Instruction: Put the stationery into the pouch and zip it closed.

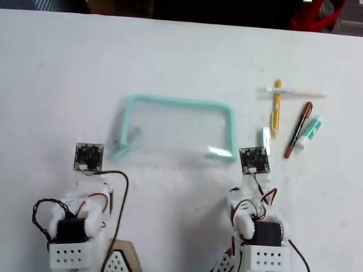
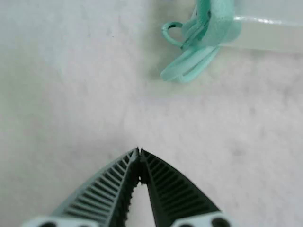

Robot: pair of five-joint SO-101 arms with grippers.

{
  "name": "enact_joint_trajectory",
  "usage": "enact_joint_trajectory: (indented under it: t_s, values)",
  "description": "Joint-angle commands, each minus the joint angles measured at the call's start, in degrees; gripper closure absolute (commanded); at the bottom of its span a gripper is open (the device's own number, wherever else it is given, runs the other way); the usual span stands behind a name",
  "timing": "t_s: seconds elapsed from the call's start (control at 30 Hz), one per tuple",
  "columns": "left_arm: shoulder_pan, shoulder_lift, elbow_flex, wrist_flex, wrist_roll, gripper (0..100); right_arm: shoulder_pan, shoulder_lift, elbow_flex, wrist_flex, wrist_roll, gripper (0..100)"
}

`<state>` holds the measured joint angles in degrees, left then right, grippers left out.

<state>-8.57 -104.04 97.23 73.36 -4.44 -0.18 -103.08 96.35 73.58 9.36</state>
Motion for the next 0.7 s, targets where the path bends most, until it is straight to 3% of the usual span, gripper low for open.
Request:
enact_joint_trajectory:
  t_s: [0.0,0.67]
  values:
    - [-0.13,-0.48,-0.18,0.35,-0.53,97,0.31,-0.40,0.44,-0.75,-0.53,81.4]
    - [0.13,-0.48,-0.26,0.35,-0.18,97,0.04,-0.40,0.44,-0.75,-0.97,81.4]
